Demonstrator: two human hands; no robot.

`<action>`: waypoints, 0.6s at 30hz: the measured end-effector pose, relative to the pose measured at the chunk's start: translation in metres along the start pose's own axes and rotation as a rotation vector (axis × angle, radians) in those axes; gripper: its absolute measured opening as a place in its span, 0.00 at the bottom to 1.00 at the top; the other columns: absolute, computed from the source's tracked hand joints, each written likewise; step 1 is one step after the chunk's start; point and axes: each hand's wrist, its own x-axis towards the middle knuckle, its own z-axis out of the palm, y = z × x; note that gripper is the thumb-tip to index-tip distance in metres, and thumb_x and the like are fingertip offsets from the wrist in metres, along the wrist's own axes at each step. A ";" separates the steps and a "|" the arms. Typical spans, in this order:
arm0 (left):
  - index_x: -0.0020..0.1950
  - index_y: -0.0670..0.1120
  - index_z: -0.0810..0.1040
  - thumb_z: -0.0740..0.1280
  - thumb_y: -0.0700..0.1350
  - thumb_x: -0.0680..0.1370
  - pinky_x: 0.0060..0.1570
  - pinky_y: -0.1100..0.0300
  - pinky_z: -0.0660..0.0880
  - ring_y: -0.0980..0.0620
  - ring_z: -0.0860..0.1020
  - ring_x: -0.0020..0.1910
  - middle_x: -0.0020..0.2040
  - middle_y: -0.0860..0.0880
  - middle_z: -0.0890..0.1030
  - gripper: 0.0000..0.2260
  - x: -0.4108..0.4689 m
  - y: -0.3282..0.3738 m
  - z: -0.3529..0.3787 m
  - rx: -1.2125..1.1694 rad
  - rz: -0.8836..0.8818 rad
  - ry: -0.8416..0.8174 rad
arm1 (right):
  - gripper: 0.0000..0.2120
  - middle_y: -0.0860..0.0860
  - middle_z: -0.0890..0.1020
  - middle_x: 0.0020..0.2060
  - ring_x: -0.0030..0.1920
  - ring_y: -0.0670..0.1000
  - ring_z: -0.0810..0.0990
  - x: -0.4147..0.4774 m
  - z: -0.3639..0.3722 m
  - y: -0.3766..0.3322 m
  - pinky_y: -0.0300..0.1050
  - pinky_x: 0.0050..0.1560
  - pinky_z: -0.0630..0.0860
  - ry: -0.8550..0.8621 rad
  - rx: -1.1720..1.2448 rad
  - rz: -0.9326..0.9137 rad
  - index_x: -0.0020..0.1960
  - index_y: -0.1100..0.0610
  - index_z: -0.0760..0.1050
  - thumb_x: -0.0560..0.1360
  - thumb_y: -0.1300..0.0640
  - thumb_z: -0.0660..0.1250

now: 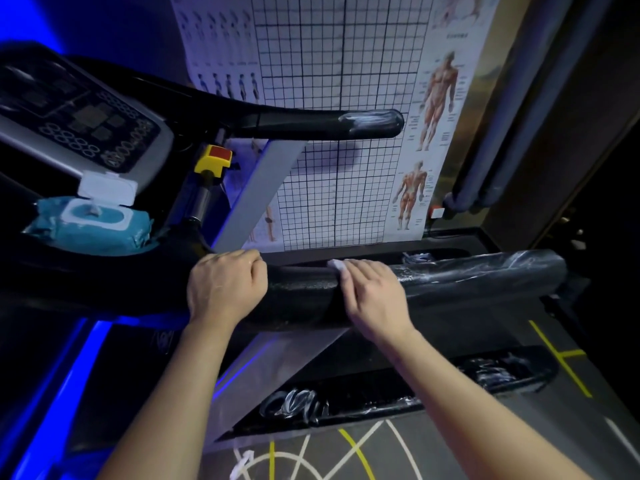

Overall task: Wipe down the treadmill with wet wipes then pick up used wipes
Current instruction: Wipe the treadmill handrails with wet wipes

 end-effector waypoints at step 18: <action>0.49 0.51 0.87 0.62 0.46 0.73 0.46 0.53 0.79 0.43 0.83 0.42 0.45 0.52 0.87 0.14 0.008 0.114 -0.012 -0.254 0.077 -0.141 | 0.16 0.53 0.82 0.58 0.59 0.56 0.79 -0.046 -0.052 0.176 0.53 0.63 0.72 0.047 -0.098 0.005 0.65 0.59 0.78 0.85 0.59 0.56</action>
